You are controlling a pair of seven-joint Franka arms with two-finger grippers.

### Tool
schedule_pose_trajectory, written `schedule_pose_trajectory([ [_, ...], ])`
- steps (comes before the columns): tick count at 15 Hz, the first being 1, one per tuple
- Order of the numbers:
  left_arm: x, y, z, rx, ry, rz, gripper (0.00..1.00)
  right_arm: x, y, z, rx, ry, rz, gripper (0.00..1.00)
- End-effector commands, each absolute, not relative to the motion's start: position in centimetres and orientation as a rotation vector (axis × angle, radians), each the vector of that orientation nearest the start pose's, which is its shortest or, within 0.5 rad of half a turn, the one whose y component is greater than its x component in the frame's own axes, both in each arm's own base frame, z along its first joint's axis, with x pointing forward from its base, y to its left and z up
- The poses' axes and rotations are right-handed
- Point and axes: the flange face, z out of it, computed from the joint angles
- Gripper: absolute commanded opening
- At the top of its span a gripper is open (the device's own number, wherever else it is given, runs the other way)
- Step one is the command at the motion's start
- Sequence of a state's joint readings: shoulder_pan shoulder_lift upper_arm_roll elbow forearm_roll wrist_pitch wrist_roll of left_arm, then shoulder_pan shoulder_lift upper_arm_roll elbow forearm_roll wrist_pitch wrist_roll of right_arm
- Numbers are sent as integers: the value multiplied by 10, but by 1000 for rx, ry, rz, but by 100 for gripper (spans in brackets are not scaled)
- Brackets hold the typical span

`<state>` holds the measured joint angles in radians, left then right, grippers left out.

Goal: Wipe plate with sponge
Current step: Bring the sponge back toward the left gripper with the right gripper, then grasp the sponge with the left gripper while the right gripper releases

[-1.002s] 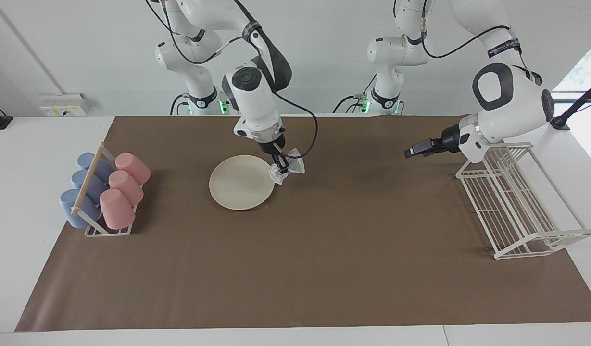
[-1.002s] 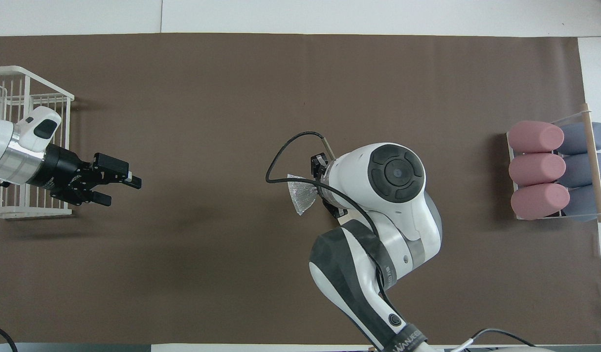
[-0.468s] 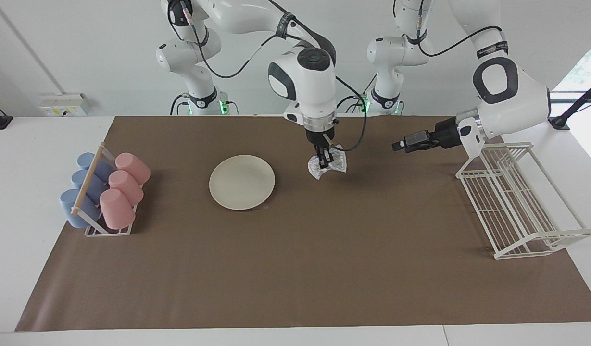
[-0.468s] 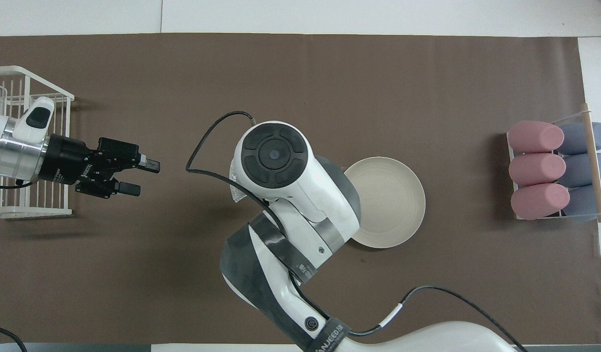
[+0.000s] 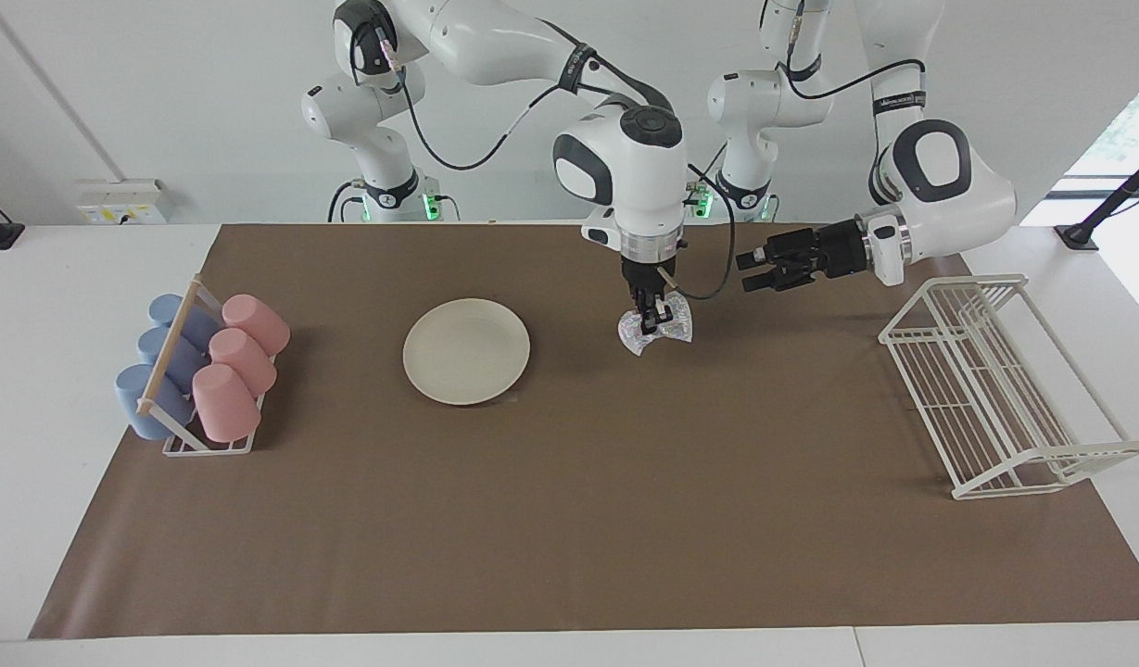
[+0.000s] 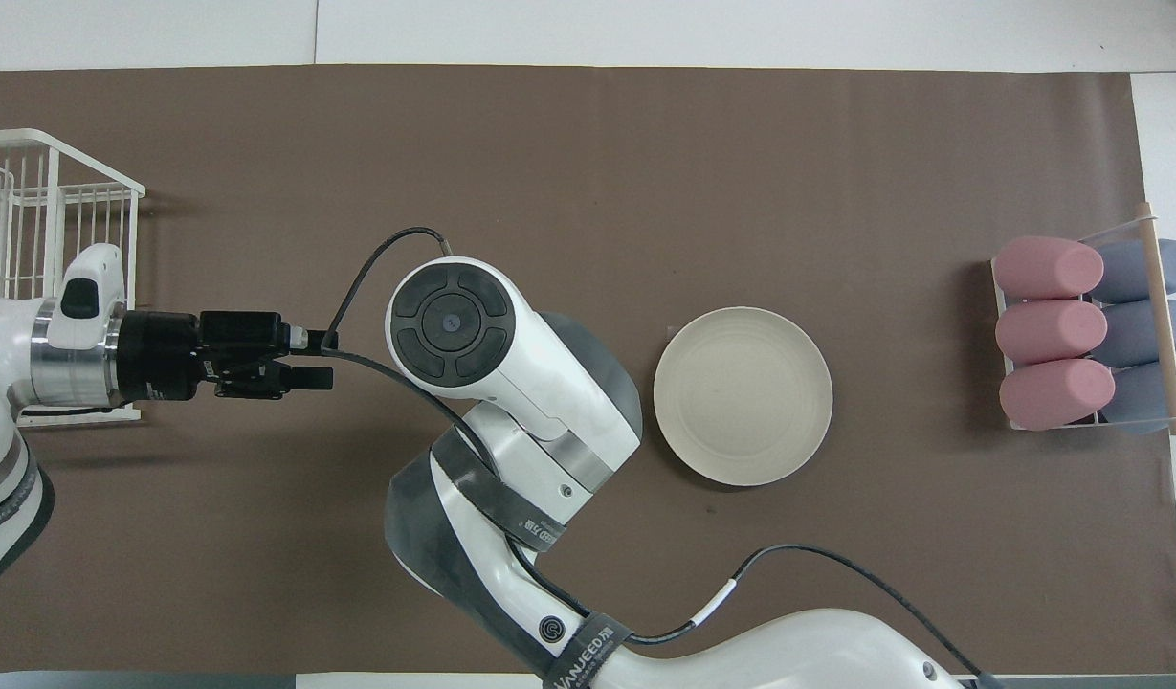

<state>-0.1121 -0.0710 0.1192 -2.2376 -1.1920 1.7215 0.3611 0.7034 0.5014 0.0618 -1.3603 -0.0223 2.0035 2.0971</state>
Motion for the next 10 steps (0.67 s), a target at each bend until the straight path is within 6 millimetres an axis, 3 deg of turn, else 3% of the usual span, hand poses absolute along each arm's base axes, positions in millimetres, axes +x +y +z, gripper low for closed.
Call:
schedule_pose_trajectory([
  [1, 470, -129, 403, 2007, 101, -126, 100, 527, 492, 450, -2340, 1876, -48, 0],
  [8, 481, -144, 390, 2020, 170, -76, 100, 530, 492, 452, -2314, 1872, -41, 0],
  [10, 492, -144, 387, 2030, 186, -64, 95, 530, 492, 451, -2315, 1872, -43, 0],
])
